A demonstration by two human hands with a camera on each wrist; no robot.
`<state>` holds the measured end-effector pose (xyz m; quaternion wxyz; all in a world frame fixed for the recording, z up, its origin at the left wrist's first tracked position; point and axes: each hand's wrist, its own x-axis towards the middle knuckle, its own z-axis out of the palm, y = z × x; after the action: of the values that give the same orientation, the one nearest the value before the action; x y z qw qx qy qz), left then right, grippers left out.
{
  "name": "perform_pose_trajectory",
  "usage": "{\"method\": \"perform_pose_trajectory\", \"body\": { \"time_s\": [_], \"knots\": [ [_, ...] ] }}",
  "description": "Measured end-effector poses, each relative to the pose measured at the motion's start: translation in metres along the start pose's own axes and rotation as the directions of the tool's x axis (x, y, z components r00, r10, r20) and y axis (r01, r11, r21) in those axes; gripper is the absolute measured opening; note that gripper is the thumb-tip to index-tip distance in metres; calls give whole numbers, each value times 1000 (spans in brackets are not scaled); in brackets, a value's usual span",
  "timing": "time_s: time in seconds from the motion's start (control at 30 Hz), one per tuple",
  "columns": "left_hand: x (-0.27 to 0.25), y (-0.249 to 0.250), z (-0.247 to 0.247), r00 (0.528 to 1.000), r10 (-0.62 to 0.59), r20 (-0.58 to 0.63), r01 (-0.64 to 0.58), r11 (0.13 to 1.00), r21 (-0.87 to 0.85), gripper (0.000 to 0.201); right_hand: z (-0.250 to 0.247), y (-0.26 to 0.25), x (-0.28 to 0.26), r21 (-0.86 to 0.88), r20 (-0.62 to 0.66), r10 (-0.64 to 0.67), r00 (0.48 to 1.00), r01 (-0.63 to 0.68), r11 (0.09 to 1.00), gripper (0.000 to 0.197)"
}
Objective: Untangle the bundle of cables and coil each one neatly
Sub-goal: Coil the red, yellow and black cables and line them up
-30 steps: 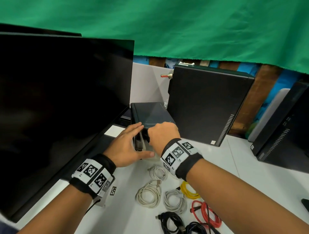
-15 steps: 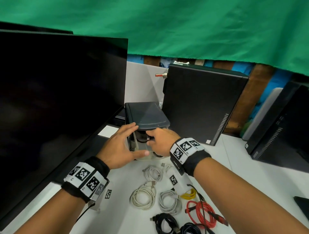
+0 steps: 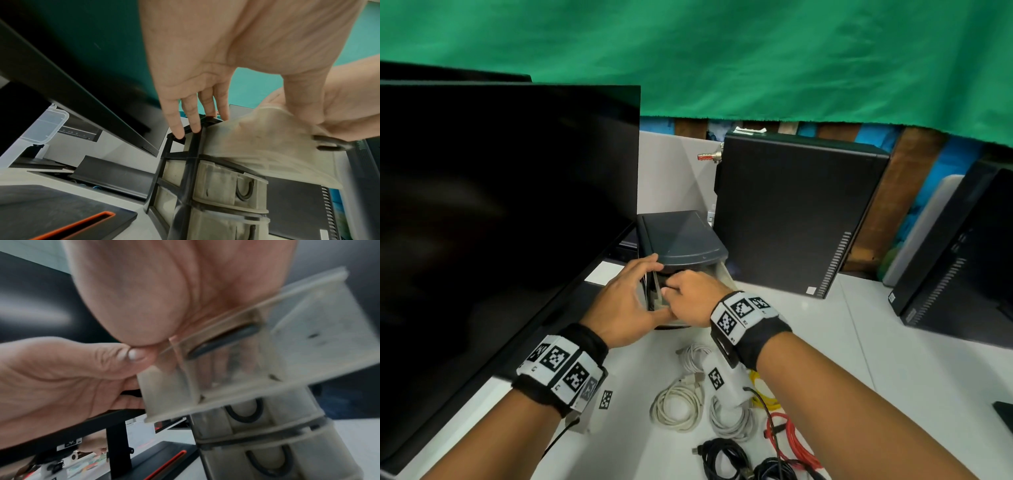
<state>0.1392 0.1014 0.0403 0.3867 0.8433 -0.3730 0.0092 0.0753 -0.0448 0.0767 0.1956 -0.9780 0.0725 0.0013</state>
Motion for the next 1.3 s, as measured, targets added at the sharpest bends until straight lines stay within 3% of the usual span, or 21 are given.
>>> {"method": "perform_pose_trajectory", "body": {
  "time_s": [0.07, 0.17, 0.27, 0.33, 0.37, 0.57, 0.67, 0.73, 0.83, 0.9, 0.97, 1.1, 1.3],
  "knots": [
    [0, 1, 1, 1000, 11, -6, -11, 1000, -7, 76, -3, 3, -3, 70, 34, -51, 998, 48, 996, 27],
    [1, 2, 0, 1000, -1, -16, 0, 998, -59, 61, -22, 13, -23, 270, -164, -84, 983, 127, 954, 20],
    [4, -1, 0, 999, -16, -36, 12, 994, -107, 37, -47, 38, -47, 375, -468, 20, 884, 178, 910, 17],
    [4, -3, 2, 999, -5, -42, 2, 998, -68, 33, -54, 62, -58, 349, -557, 100, 824, 123, 929, 28],
    [4, -2, 4, 999, -6, -38, 4, 999, -50, 34, -54, 73, -62, 337, -557, 136, 819, 72, 939, 31],
    [1, 8, 6, 998, -56, -25, 56, 998, -6, 40, -12, 134, -69, 263, -337, 329, 882, -248, 933, 30],
    [3, 8, 6, 996, -83, -20, 84, 996, 24, 41, 3, 146, -77, 263, -88, 340, 936, -308, 914, 27],
    [4, 6, 7, 995, -98, -15, 99, 995, 22, 42, 5, 143, -95, 237, 61, 276, 959, -282, 930, 21],
    [7, 6, 8, 995, -98, -18, 99, 995, 10, 42, 4, 124, -133, 229, 167, 151, 974, -188, 955, 10],
    [10, 6, 10, 994, -109, -23, 109, 994, 6, 42, 6, 102, -158, 220, 257, 96, 962, -155, 963, 5],
    [13, 7, 12, 993, -111, -28, 111, 994, -4, 42, 13, 85, -175, 76, 336, 56, 940, -86, 993, 13],
    [14, 8, 15, 993, -110, -44, 109, 994, -18, 42, 34, 81, -182, -254, 376, 38, 926, 63, 965, 36],
    [10, 10, 15, 993, -118, -28, 118, 993, -13, 44, 41, 79, -182, -294, 368, 9, 930, 107, 950, 19]
  ]
}}
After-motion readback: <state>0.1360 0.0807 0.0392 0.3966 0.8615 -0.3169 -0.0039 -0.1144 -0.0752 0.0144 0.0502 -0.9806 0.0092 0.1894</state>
